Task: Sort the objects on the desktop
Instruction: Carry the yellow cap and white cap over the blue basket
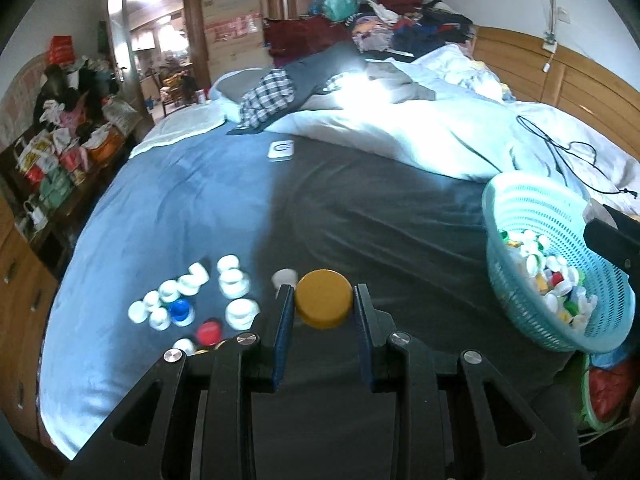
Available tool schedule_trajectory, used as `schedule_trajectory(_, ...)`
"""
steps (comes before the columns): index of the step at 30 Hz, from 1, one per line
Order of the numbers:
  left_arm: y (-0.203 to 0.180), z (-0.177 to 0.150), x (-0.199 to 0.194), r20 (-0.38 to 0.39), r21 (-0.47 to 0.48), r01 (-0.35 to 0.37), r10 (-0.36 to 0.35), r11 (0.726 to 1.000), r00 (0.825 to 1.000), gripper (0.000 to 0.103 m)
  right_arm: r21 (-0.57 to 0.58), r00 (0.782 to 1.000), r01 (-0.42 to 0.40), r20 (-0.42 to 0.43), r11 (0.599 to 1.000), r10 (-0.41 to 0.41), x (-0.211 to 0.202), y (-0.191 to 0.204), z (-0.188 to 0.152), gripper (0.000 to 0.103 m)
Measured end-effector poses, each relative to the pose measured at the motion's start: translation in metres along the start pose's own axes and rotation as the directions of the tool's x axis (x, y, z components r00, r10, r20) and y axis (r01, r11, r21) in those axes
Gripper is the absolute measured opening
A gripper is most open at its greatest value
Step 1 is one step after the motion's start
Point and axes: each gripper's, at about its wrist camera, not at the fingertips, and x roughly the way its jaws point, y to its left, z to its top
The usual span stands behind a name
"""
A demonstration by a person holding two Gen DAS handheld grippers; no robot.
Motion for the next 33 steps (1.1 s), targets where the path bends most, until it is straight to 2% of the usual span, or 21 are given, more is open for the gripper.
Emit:
schedule_trajectory(10,-0.062,0.030,0.008,0.002,0.092,0.046,-0.047,0.995,0.999,0.024,0.061,0.997,0.076,0.019,0.995,-0.078,-0.016,-0.055,-0.001,0.033)
schedule_trajectory(21,-0.147,0.063,0.018,-0.013,0.197,0.130,-0.130,0.972,0.991,0.024,0.136,0.986,0.163,0.012,0.977,-0.166,-0.030,-0.116,-0.004,0.033)
schedule_trajectory(33,-0.197,0.078,0.037,-0.096,0.259,0.191,-0.172,0.947,0.980,0.024,0.182,0.988,0.155,-0.041,0.971,-0.151,-0.021,-0.148,-0.011,0.033)
